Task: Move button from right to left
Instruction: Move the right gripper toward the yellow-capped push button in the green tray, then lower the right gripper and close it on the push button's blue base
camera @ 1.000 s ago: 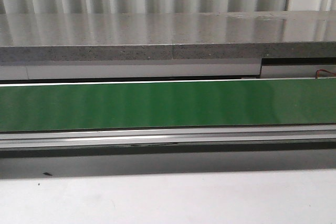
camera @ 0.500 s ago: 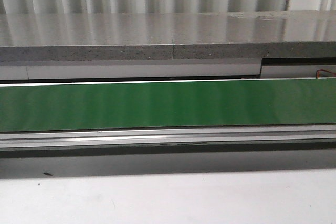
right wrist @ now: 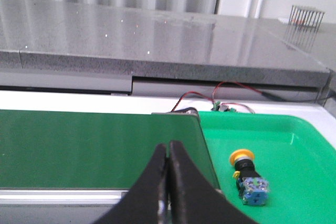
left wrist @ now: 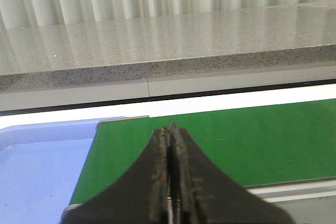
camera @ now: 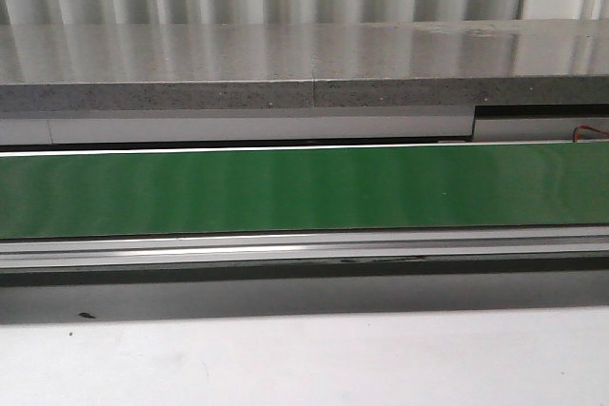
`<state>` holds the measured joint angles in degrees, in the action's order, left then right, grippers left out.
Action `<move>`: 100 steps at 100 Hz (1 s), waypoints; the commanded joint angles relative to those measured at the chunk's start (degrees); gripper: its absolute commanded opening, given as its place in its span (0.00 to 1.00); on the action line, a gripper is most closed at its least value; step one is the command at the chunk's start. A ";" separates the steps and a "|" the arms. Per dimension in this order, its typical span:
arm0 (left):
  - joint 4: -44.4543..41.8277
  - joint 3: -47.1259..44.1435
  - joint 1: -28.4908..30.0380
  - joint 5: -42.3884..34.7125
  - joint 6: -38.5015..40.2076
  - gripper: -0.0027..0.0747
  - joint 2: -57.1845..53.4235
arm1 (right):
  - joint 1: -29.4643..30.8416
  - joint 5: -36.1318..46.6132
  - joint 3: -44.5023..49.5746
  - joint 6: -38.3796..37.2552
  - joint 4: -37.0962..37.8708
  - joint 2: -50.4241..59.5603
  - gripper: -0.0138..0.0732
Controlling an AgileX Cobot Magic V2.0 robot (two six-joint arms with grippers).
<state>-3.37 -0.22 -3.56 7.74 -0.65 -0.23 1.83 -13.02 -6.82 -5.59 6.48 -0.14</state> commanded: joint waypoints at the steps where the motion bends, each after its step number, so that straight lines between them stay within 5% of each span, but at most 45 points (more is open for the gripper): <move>1: 0.00 -2.15 0.19 -4.56 0.65 0.01 -1.80 | 0.40 2.65 -3.38 0.22 0.79 -3.51 0.08; 79: 0.00 -2.15 0.19 -4.56 0.65 0.01 -1.80 | 0.35 -22.37 -23.41 0.22 -5.17 -31.37 0.09; 89: 0.00 -2.15 0.19 -4.56 0.65 0.01 -1.80 | 0.35 -24.86 -26.89 0.22 -5.17 -36.42 0.22; 100: 0.00 -2.15 0.19 -4.56 0.65 0.01 -1.80 | 0.40 -26.44 -31.38 0.22 -5.11 -42.49 0.49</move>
<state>-3.37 -0.22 -3.56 7.74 -0.65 -0.23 1.83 -41.32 -33.28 -5.59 1.02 -38.03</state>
